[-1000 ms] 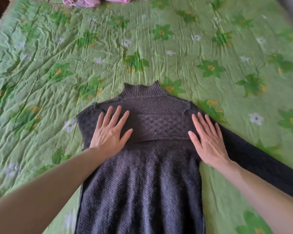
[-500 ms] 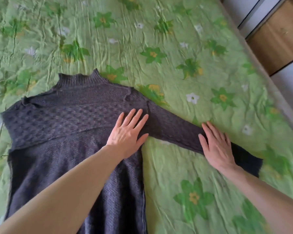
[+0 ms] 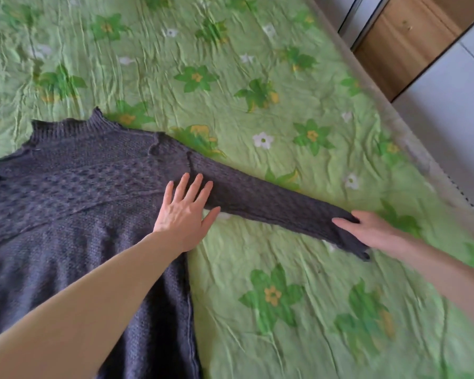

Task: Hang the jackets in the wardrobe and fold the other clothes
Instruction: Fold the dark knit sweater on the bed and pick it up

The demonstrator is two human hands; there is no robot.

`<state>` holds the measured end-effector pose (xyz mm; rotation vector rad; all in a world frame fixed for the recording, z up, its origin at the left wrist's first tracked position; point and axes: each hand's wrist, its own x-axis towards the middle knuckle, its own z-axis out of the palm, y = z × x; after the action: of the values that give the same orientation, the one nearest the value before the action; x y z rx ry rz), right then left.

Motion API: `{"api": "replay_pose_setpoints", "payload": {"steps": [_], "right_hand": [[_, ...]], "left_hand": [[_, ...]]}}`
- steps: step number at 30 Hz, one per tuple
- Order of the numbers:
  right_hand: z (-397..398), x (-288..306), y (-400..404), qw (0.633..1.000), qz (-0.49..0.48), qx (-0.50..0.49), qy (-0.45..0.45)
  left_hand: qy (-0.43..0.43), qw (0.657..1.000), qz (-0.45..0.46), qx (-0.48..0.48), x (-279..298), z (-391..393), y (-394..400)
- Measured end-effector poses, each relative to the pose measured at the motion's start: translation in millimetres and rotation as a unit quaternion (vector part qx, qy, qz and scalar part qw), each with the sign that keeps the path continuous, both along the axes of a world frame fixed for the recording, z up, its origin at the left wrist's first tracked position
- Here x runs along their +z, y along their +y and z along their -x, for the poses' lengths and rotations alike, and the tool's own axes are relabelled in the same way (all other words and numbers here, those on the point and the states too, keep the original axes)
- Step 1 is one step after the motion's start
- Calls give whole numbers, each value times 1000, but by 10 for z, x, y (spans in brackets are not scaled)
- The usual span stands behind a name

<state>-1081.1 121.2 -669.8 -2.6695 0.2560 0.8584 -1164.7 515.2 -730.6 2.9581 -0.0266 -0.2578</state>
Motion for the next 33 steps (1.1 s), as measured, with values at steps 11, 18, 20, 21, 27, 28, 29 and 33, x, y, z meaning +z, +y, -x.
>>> {"api": "replay_pose_setpoints", "payload": {"steps": [11,18,20,21,27,28,29,33], "right_hand": [[265,442,1477,948,-317,-30,-9],[382,524,2101,897,-436,-52,-53],[315,444,2196,897,-421,-44,-126],[271,398,2234,899,-403,-33,-167],[103,15,2520,942,-167,194,-218],[93,-23,2586,942,-152,199,-225],[74,-40,2652,939,-140,210,-235],[-84,12,2920,931,-123,265,-220]], "left_hand": [[38,821,536,193,831,150,-712],[6,727,628,277,909,172,-250],[-11,718,635,286,903,193,0],[-11,699,649,300,920,202,120],[2,575,710,406,1097,235,893],[-3,539,728,424,1121,247,1033],[-5,517,739,431,1162,266,1165],[-17,627,679,382,1145,394,1688]]}}
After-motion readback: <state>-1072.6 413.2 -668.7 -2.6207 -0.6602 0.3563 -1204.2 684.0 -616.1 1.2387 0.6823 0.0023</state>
